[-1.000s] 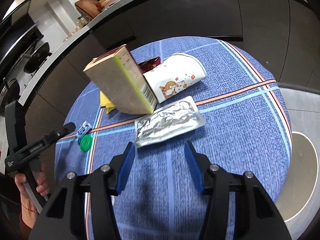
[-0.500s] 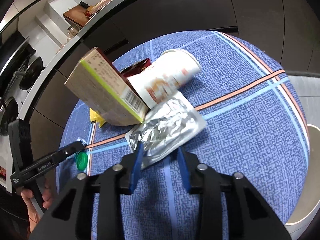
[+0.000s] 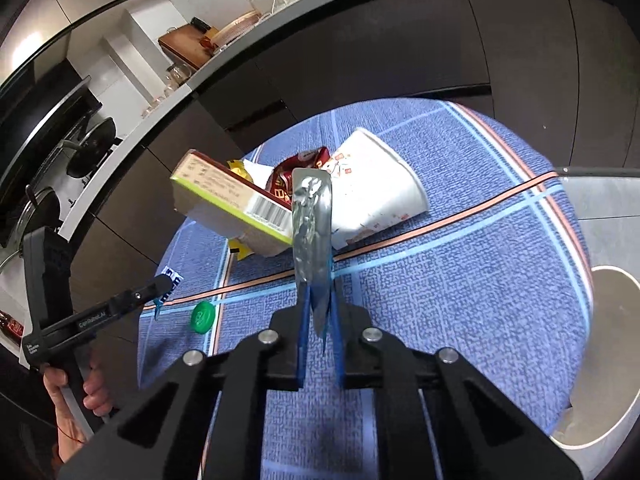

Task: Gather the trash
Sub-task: 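Grasp the foil blister pack with the right tool while the left tool grasps the small blue bottle, then carry the blister pack and blue bottle over the white bin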

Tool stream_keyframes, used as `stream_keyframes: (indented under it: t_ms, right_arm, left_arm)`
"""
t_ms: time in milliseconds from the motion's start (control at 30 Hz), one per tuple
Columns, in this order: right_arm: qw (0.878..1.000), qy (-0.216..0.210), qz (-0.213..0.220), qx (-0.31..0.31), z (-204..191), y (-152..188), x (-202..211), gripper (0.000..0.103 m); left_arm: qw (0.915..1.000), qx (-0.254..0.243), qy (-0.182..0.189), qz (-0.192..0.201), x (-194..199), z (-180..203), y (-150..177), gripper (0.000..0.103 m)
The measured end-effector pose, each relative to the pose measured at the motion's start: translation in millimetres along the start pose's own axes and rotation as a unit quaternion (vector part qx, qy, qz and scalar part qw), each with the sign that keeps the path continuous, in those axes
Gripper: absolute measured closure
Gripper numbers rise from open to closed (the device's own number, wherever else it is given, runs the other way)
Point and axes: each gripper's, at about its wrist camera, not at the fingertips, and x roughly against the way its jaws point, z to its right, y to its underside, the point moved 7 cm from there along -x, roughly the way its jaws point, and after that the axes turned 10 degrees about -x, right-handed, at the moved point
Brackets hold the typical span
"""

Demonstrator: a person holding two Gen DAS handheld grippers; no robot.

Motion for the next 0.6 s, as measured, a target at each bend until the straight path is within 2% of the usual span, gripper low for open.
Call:
stream_keyframes:
  t_ms: [267, 600]
  right_arm:
    - [0.999, -0.012, 0.033, 0.002, 3.2, -2.4, 44.5, 0.092]
    - [0.996, -0.021, 0.082, 0.01, 9.3, -6.4, 111.6, 0.092]
  left_arm:
    - [0.9989, -0.036, 0.011, 0.029, 32.6, 40.1, -7.8, 0.088]
    - [0.9936, -0.087, 0.036, 0.063, 63.3, 111.4, -16.4, 0.088]
